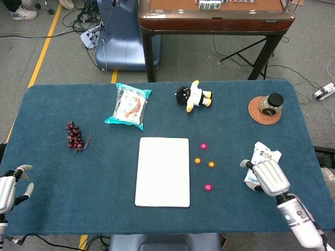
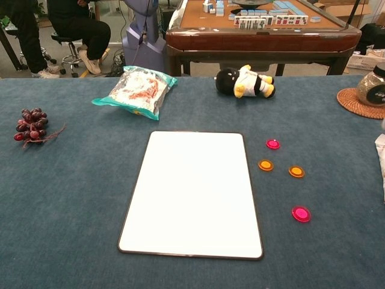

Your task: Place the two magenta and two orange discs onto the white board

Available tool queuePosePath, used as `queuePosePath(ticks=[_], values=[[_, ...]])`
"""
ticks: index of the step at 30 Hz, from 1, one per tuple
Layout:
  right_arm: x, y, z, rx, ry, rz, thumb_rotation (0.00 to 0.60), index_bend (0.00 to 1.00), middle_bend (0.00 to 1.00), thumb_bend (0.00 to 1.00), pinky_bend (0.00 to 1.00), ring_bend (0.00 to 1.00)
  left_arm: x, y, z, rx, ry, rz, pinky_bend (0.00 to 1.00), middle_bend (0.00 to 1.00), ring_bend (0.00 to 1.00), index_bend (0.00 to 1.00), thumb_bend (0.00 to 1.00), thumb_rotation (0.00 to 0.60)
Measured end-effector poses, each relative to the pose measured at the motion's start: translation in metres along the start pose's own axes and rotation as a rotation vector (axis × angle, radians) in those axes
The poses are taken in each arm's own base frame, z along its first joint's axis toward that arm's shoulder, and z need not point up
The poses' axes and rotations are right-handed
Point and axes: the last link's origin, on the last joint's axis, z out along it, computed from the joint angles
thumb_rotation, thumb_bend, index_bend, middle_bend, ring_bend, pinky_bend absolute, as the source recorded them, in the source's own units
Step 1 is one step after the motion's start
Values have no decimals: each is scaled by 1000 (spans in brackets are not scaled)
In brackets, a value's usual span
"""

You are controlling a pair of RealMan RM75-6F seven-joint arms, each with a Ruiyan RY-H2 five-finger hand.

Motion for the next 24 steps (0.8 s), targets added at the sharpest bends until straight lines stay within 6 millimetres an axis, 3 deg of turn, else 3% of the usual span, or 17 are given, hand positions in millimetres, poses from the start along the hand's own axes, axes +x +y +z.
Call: queuePosePath(ticks=[6,24], values=[[-10,-25,19,70,-73,-39,600,402,1000,135,1000,1000,1,-1,0,3,1,-3,627,509,423,388,381,600],[-48,-61,48,145,-257,-78,600,402,1000,220,1000,1000,2,-3,0,13,-4,-13,627,509,423,388,381,600]])
